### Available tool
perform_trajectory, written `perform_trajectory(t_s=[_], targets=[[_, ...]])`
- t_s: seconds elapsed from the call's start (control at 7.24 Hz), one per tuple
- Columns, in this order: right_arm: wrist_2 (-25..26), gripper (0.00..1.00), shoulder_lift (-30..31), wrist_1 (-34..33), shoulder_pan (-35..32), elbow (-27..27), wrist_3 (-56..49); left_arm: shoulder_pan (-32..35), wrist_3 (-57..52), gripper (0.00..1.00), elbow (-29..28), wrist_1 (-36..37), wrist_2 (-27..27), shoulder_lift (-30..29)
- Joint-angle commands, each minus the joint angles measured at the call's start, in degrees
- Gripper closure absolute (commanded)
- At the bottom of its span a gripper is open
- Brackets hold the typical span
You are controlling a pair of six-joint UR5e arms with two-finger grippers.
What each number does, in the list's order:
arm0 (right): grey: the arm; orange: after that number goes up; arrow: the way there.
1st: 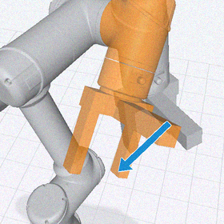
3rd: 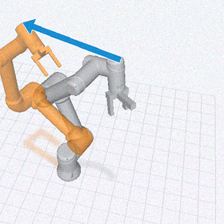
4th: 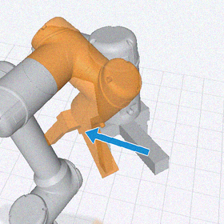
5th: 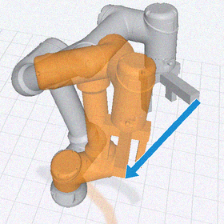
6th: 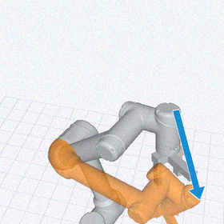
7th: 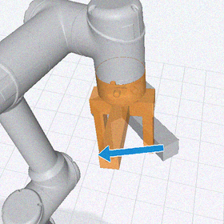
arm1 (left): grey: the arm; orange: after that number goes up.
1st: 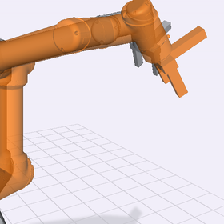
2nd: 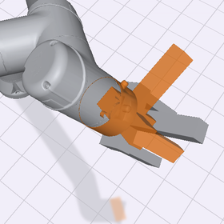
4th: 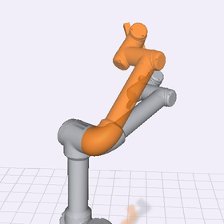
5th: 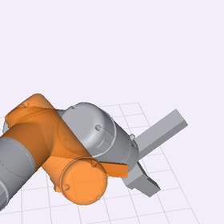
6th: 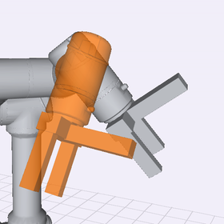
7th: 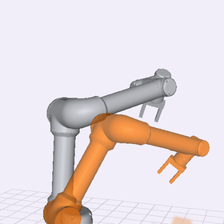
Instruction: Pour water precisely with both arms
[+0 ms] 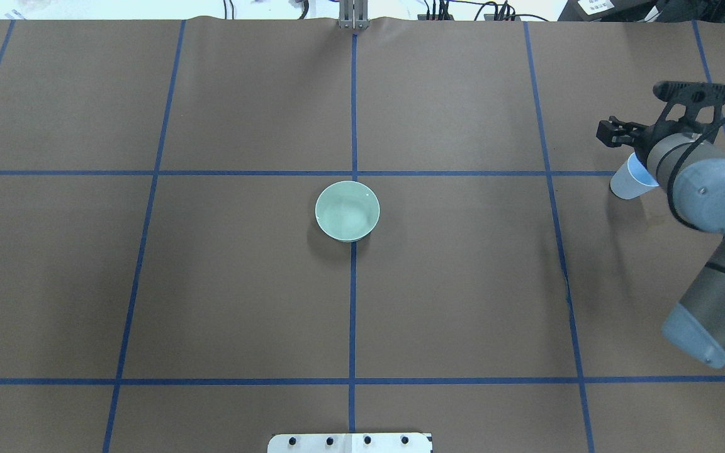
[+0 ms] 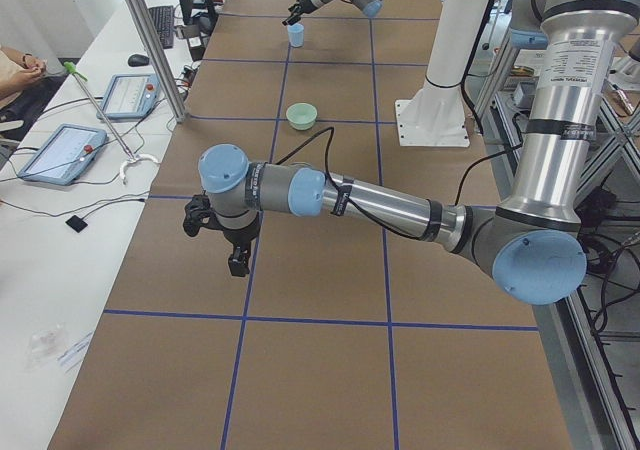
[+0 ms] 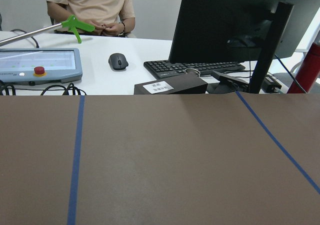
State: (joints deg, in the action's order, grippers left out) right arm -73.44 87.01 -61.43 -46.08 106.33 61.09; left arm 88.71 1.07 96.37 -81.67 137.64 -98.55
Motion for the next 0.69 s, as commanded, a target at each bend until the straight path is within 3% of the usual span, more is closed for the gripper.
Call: perform_trajectory(t_s=[0.0, 0.28, 0.55], targets=[[-22.43, 0.0, -0.79, -0.53, -13.62, -1.03, -14.44, -0.03, -0.02, 0.0, 0.14, -0.07, 0.0, -0.15], [-40.2, 0.0, -2.19, -2.19, -27.41, -7.06, -31.12, -0.03, -0.1, 0.0, 0.14, -0.77, -0.09, -0.15], [-49.05, 0.0, -4.65, -12.6, -37.28, -12.96, -53.5, -0.03, -0.72, 0.0, -0.04, -0.94, -0.44, -0.07]])
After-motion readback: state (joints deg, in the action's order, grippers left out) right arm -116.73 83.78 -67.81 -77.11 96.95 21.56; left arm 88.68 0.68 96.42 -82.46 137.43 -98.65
